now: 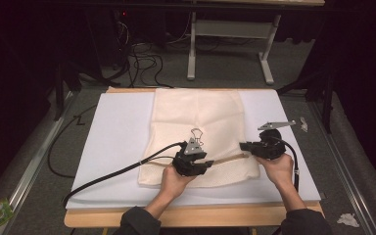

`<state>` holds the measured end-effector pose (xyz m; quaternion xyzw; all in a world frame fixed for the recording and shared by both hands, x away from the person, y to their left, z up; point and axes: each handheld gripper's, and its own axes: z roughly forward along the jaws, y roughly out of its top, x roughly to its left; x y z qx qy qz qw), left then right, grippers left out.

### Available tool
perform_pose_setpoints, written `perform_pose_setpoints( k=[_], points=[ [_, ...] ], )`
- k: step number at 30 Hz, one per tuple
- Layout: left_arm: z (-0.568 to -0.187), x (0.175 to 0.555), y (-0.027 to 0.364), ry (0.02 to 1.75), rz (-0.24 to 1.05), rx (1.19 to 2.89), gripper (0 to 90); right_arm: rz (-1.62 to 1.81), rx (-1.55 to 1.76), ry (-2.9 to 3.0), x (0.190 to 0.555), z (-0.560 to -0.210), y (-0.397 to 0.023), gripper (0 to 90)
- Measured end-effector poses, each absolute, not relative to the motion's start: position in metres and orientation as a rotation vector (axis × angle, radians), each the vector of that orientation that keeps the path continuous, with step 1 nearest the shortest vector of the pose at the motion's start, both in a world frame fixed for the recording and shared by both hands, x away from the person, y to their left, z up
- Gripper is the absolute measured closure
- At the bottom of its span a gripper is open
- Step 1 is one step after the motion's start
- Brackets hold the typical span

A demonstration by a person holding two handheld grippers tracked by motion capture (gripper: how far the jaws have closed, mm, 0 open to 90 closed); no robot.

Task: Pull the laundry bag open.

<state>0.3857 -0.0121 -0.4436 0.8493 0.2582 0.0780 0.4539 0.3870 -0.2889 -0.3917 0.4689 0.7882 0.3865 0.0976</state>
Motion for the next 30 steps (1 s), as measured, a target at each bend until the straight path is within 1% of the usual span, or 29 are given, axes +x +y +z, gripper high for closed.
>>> perform_pose_setpoints(
  k=[4, 11, 14, 21, 23, 30],
  points=[
    [-0.443, 0.387, -0.015, 0.639, 0.172, 2.076, 59.6, 1.141, 1.385, 2.34, 0.388, -0.392, -0.286, 88.2],
    [-0.432, 0.383, -0.023, 0.588, 0.173, 2.067, 59.7, 1.133, 1.368, 2.348, 0.389, -0.389, -0.282, 88.2],
    [-0.43, 0.382, -0.029, 0.562, 0.168, 2.054, 61.6, 1.134, 1.36, 2.351, 0.39, -0.387, -0.279, 88.2],
    [-0.434, 0.385, -0.04, 0.554, 0.145, 2.077, 63.6, 1.141, 1.352, 2.36, 0.391, -0.387, -0.277, 88.2],
    [-0.436, 0.385, -0.042, 0.546, 0.176, 2.084, 65.0, 1.143, 1.35, 2.36, 0.392, -0.388, -0.277, 88.2],
    [-0.441, 0.389, -0.046, 0.561, 0.169, 2.098, 67.0, 1.144, 1.352, 2.363, 0.392, -0.388, -0.274, 88.2]
  ],
)
